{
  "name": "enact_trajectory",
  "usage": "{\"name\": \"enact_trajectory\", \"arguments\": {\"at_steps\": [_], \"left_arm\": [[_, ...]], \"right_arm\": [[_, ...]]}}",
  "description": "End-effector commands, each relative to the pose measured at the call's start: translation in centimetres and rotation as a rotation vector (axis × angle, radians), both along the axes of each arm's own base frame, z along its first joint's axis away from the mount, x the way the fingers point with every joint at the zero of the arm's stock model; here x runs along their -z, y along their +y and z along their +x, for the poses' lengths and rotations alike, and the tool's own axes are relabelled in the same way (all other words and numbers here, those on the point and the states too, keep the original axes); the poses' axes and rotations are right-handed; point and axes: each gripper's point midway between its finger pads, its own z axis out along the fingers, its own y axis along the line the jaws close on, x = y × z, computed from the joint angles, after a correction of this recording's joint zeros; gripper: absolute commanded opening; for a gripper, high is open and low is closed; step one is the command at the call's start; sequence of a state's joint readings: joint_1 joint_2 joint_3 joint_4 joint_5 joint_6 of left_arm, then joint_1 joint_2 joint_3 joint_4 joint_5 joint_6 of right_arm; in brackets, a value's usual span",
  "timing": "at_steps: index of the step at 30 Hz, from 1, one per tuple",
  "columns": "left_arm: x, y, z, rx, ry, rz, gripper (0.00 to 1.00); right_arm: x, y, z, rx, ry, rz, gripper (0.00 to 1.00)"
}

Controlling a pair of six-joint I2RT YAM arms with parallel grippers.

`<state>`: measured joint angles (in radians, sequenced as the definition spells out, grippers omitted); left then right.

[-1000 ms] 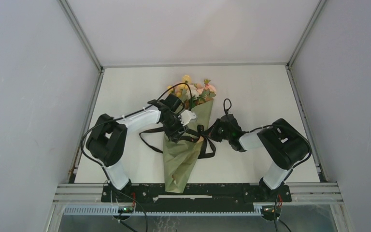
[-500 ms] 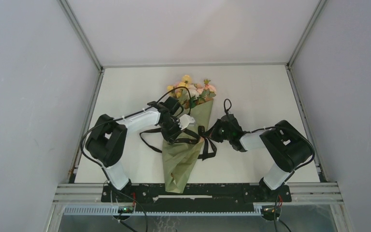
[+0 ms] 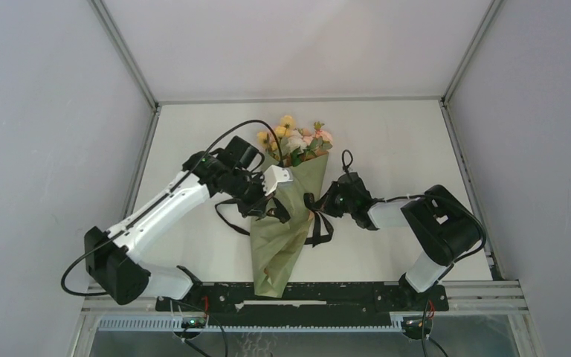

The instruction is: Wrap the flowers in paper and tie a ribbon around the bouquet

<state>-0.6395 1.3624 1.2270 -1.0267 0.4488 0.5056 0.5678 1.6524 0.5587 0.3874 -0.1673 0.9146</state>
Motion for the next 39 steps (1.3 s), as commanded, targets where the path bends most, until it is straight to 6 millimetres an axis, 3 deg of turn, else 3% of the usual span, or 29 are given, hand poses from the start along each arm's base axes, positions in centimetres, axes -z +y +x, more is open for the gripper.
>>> {"name": "enact_trajectory", "arguments": {"at_steps": [1,3,9,13,18,20,22,24,26,29,31,34,36,39], "left_arm": [[-7.2,-1.0,-3.7,0.093,0.007,-0.130,0.00],[-9.6,-1.7,-4.6,0.131,-0.059,-0.134,0.00],[-16.5,-6.9,-13.5,0.482,-0.137,-0.225,0.00],[-16.4,-10.7,-16.1,0.581,-0.039,-0.232,0.00],[-13.4,-15.0,-14.4,0.553,-0.009,-0.164,0.01],[-11.2,-15.3,-13.6,0.560,-0.020,-0.103,0.17],[-9.0,-14.9,-12.7,0.558,-0.040,-0.031,0.51],[-7.4,-13.7,-11.6,0.543,-0.077,0.028,0.69],[-7.1,-11.8,-10.8,0.520,-0.102,0.047,0.77],[-7.7,-8.0,-7.7,0.400,-0.147,0.022,0.77],[-7.6,-4.9,-5.1,0.283,-0.189,-0.002,0.68],[-3.7,-0.8,-1.0,0.117,-0.253,0.029,0.48],[0.3,0.8,0.9,0.054,-0.313,0.088,0.41],[5.7,-0.1,-0.7,0.115,-0.252,0.085,0.45]], "right_arm": [[-1.9,1.1,1.0,-0.041,-0.054,0.011,0.00],[-1.8,1.3,1.1,-0.052,-0.048,0.007,0.00],[-2.1,2.4,1.5,-0.112,-0.042,0.021,0.00],[-2.5,2.7,1.6,-0.129,-0.048,0.043,0.00],[-2.7,3.2,1.4,-0.167,-0.043,0.047,0.00],[-2.8,3.2,1.3,-0.177,-0.044,0.045,0.00],[-2.8,3.2,1.3,-0.179,-0.047,0.036,0.00],[-2.9,3.1,1.3,-0.181,-0.052,0.033,0.00],[-3.0,3.0,1.3,-0.186,-0.054,0.030,0.00],[-3.0,3.0,1.2,-0.195,-0.057,0.020,0.00],[-3.1,2.9,1.1,-0.202,-0.058,0.017,0.00],[-3.6,3.1,1.1,-0.213,-0.068,0.019,0.00],[-4.0,3.2,1.2,-0.221,-0.074,0.020,0.00],[-4.9,3.6,1.3,-0.237,-0.088,0.029,0.00]]}}
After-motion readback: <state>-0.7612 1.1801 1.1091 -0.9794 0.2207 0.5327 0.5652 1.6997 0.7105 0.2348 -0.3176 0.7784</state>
